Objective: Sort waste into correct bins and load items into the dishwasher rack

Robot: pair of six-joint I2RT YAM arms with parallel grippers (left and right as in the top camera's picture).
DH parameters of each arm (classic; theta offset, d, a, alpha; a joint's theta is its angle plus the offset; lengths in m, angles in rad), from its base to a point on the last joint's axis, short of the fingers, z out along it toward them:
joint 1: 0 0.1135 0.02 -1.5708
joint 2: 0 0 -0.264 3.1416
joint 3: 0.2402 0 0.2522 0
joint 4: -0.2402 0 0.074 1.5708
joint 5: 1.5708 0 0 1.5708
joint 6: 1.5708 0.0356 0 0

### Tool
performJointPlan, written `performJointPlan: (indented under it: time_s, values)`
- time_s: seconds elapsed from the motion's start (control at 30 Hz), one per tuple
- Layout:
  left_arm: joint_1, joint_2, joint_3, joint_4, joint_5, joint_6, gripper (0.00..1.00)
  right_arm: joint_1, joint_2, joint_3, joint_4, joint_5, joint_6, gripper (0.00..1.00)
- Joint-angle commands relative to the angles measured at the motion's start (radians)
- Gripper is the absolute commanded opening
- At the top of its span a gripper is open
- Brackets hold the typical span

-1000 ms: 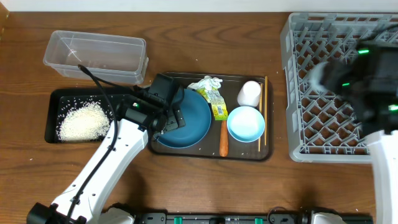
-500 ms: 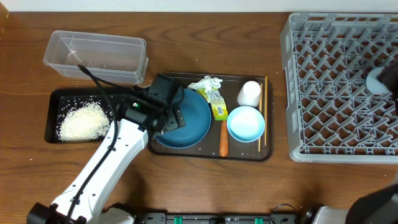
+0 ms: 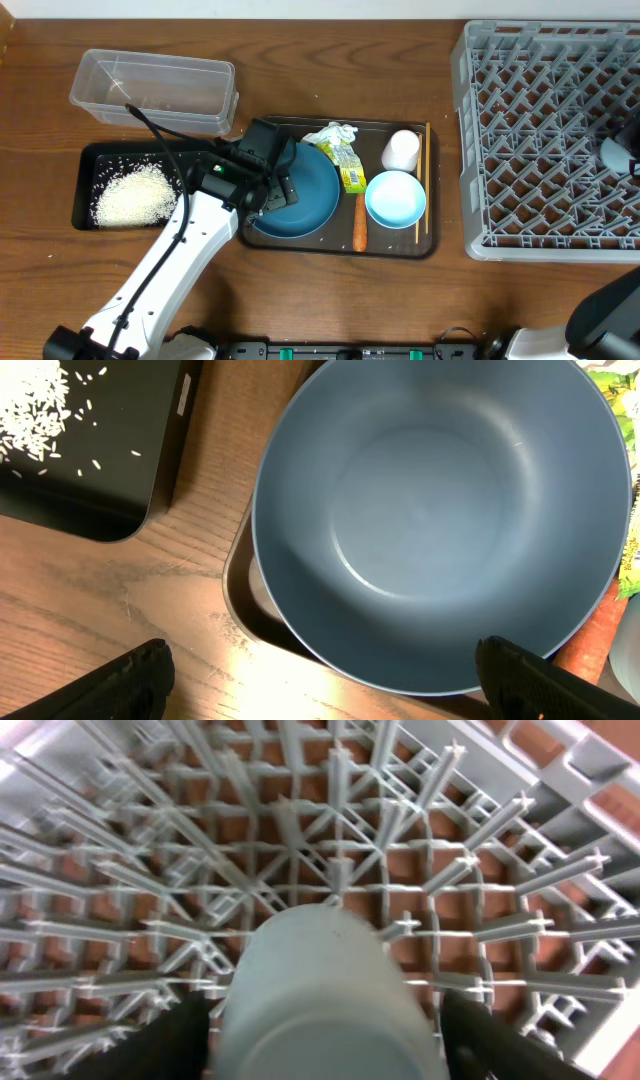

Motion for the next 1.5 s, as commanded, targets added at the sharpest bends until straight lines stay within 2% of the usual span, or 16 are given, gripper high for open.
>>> performJointPlan:
  time_s: [0.0, 0.1, 0.2, 0.4, 0.53, 0.63, 0.73, 0.93, 1.07, 1.2, 1.47]
  values:
    - [0.004, 0.0, 0.014, -0.005, -0.009, -0.002, 0.99, -0.018, 0.035, 0.014, -0.013, 0.04, -0.013, 0.84]
    - [0.004, 0.0, 0.014, -0.005, -0.009, -0.002, 0.99, -0.019, 0.042, 0.014, -0.018, 0.039, -0.013, 0.89]
    - [0.004, 0.0, 0.014, -0.005, -0.009, -0.002, 0.99, -0.017, 0.038, 0.031, -0.039, 0.014, -0.012, 0.9]
    - [0.004, 0.0, 0.014, -0.005, -0.009, -0.002, 0.99, 0.013, -0.012, 0.109, -0.088, -0.248, 0.002, 0.92]
    - [0.004, 0.0, 0.014, -0.005, -0.009, -0.002, 0.99, 0.108, -0.058, 0.134, -0.087, -0.441, 0.011, 0.92]
    - [0.004, 0.0, 0.014, -0.005, -0.009, -0.002, 0.99, 0.23, -0.07, 0.134, -0.104, -0.488, 0.01, 0.92]
    - [0.004, 0.0, 0.014, -0.005, -0.009, -0.002, 0.99, 0.38, -0.055, 0.126, -0.11, -0.466, -0.012, 0.93]
    - [0.004, 0.0, 0.014, -0.005, -0.009, -0.002, 0.99, 0.669, 0.035, 0.126, -0.113, -0.284, 0.013, 0.95]
    - [0.004, 0.0, 0.014, -0.005, -0.009, -0.002, 0.99, 0.806, 0.112, 0.126, -0.108, -0.112, 0.063, 0.99]
    - [0.004, 0.0, 0.014, -0.005, -0.009, -0.002, 0.99, 0.887, 0.173, 0.126, -0.105, -0.001, 0.102, 0.99]
    - [0.004, 0.0, 0.014, -0.005, -0.009, -0.002, 0.99, 0.913, 0.25, 0.126, -0.116, -0.009, 0.182, 0.99]
